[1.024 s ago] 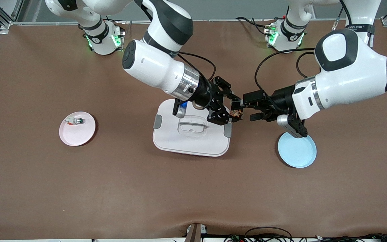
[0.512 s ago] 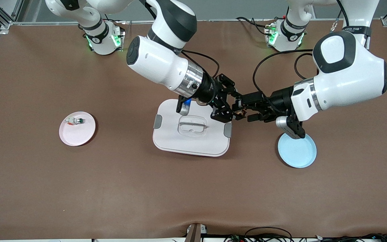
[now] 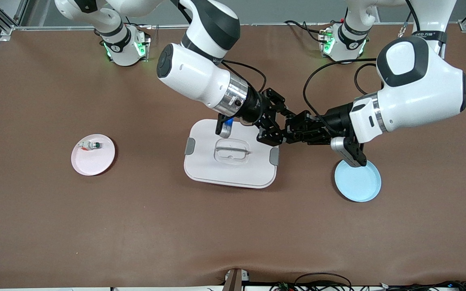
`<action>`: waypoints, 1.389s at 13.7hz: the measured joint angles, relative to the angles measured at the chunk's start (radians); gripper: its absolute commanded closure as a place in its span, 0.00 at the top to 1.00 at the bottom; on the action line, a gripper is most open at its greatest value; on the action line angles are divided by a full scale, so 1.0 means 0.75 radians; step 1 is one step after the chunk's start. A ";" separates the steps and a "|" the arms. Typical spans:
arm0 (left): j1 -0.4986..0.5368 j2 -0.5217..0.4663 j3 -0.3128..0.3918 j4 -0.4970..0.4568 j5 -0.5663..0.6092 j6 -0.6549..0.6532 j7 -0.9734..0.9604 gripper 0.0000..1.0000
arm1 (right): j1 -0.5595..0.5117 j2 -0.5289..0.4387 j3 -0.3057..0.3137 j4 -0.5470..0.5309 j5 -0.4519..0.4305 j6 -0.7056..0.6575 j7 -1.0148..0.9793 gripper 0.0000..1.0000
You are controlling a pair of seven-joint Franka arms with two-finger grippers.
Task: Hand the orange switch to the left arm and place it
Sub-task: 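Grasp the switch with the left gripper and open the right gripper, then withdraw the right gripper while the left gripper carries the switch away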
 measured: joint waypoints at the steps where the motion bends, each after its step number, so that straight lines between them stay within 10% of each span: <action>1: 0.000 0.000 0.000 0.000 0.000 0.000 0.000 0.00 | 0.000 0.001 0.000 0.000 0.000 0.001 0.000 0.00; 3: 0.001 0.000 0.000 0.000 0.000 0.000 0.001 0.00 | 0.000 0.001 0.000 0.000 0.000 0.002 0.000 0.12; 4: 0.001 0.000 0.000 0.000 0.000 0.000 0.001 0.00 | 0.000 0.001 0.000 0.001 0.000 0.002 0.000 0.71; 5: 0.001 0.000 0.000 0.000 0.000 0.000 0.001 0.00 | 0.001 0.001 0.000 0.001 0.000 0.002 0.000 1.00; 13: 0.015 0.007 0.003 0.000 0.000 0.002 0.011 0.00 | -0.036 0.001 -0.025 0.007 -0.041 -0.059 -0.039 1.00; 19: 0.019 0.007 0.005 0.001 0.000 0.002 0.023 0.00 | -0.196 0.000 -0.031 0.014 -0.132 -0.530 -0.452 1.00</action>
